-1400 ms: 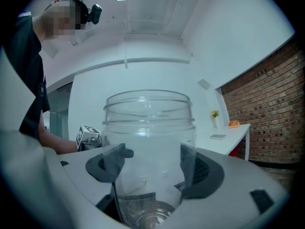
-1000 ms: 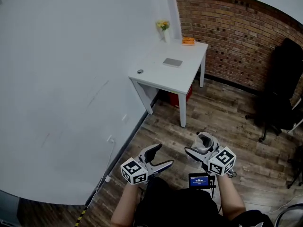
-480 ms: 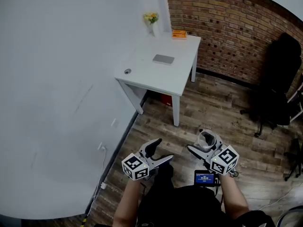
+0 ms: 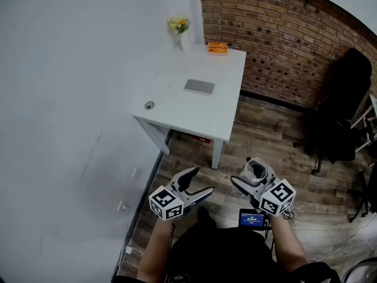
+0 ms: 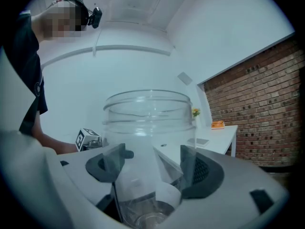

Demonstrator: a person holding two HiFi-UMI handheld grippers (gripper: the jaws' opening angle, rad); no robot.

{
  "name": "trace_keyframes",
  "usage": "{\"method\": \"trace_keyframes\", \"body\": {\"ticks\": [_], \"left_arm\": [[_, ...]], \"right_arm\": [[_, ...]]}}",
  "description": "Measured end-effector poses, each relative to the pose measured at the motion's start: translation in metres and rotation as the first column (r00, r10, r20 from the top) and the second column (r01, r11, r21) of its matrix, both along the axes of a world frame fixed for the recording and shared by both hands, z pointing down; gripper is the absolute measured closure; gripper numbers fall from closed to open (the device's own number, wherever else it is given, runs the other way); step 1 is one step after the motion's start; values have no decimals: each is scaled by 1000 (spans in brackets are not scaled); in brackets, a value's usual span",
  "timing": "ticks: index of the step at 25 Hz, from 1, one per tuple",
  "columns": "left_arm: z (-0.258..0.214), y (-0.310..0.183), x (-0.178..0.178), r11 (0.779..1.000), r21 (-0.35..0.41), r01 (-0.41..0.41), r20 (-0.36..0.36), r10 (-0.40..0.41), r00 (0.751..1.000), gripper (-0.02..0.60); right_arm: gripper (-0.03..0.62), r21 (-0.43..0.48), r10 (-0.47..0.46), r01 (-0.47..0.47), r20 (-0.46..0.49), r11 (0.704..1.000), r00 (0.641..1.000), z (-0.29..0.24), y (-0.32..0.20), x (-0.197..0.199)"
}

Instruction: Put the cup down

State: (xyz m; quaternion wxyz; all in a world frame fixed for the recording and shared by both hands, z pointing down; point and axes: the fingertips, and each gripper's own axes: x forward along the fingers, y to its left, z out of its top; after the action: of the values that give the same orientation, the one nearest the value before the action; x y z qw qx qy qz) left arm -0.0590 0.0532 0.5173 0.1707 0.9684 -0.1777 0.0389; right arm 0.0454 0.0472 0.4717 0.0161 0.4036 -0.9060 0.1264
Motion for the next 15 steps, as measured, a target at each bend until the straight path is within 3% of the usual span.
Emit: {"method": "trace_keyframes", "body": {"ticks": [6,15], "left_arm": [[0,-52,-19,999,-14,-38,-4,38,999,195],[24,-67,0,991,-74,-108,-33,106,994,202]], "right_arm": [[221,1,29,-29,-12,1000,1000,-1,-46,-20],[221,-31,52,-53,-40,998,998,14,-79,-8]]}}
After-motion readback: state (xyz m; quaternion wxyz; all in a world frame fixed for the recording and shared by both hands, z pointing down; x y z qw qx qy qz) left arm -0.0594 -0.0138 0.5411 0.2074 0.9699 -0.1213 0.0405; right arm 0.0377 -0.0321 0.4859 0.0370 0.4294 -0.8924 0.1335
